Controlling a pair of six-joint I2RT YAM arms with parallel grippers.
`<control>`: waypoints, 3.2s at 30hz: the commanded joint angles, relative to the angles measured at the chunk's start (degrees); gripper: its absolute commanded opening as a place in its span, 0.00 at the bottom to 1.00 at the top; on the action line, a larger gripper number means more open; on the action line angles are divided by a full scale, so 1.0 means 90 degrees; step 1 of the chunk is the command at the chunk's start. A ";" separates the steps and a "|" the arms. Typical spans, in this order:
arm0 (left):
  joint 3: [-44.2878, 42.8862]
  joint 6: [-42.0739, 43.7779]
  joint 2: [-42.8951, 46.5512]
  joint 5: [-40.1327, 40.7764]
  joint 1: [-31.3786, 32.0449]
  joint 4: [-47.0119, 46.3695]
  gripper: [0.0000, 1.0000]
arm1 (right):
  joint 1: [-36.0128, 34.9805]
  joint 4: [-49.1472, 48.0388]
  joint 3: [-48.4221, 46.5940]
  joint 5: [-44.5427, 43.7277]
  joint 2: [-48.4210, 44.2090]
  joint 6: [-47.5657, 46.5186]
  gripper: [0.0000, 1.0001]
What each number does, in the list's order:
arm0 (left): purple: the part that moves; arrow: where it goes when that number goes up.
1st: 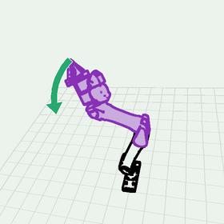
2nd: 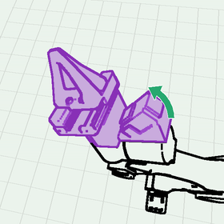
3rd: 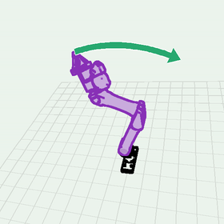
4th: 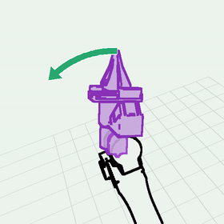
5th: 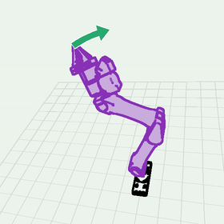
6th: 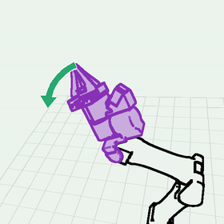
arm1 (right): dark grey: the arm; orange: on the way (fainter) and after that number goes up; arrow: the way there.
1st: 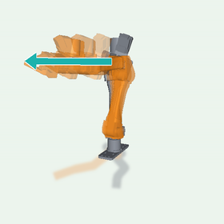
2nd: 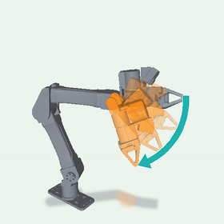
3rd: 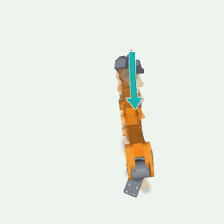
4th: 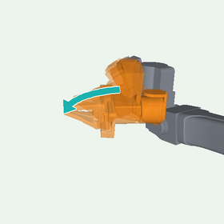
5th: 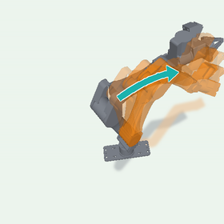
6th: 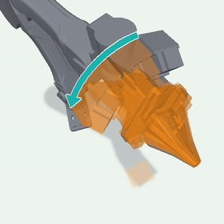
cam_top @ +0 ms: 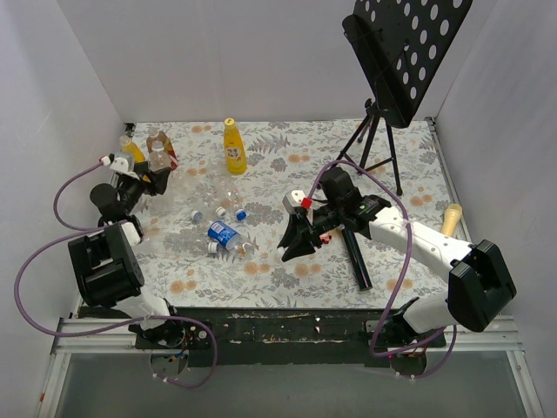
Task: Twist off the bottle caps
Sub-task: Pick up the plastic bottle at the center of the board, then place the bottle cap at the center of the board, then place the plastic bottle at the center of the board.
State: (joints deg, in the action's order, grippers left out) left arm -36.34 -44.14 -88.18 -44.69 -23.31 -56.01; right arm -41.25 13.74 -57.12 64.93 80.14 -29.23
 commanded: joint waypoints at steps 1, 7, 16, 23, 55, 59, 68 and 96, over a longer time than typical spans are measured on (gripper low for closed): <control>0.0014 -0.0798 -0.0562 -0.1274 -0.0232 -0.1950 0.12 | 0.0033 0.0056 0.0058 0.0208 0.0041 -0.0140 0.01; 0.0189 -0.0779 -0.1187 -0.1490 -0.0427 -0.3481 0.04 | 0.0033 0.0095 0.0029 0.0237 0.0139 -0.0150 0.01; -0.0005 -0.1451 -0.2193 -0.2066 -0.0701 -0.4731 0.11 | 0.0043 0.0134 0.0009 0.0237 0.0275 -0.0180 0.01; 0.0033 -0.1628 -0.2467 -0.2115 -0.0759 -0.5241 0.16 | 0.0043 0.0183 -0.0010 0.0247 0.0324 -0.0238 0.01; -0.0104 -0.0700 0.1866 -0.1158 0.0842 -0.0155 0.00 | 0.0521 0.1206 -0.2027 -0.5091 0.2166 -0.0998 0.01; 0.0238 -0.0750 0.2754 -0.1099 0.0979 0.0207 0.00 | 0.0746 0.2076 -0.4049 -0.5952 0.3875 -0.1351 0.02; 0.0824 -0.0613 0.4347 -0.1148 0.1057 0.1389 0.01 | 0.0902 0.2293 -0.7138 -0.6472 0.6085 -0.1166 0.09; 0.2162 -0.1989 0.5032 -0.2320 0.1994 -0.0036 0.00 | 0.0532 0.1440 -0.3566 0.0130 0.1516 -0.0753 0.82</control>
State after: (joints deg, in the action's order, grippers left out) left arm -18.13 -58.48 -43.68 -62.94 -6.94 -49.71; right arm -34.41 38.04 -92.20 54.17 95.39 -48.99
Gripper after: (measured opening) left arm 0.594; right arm 0.822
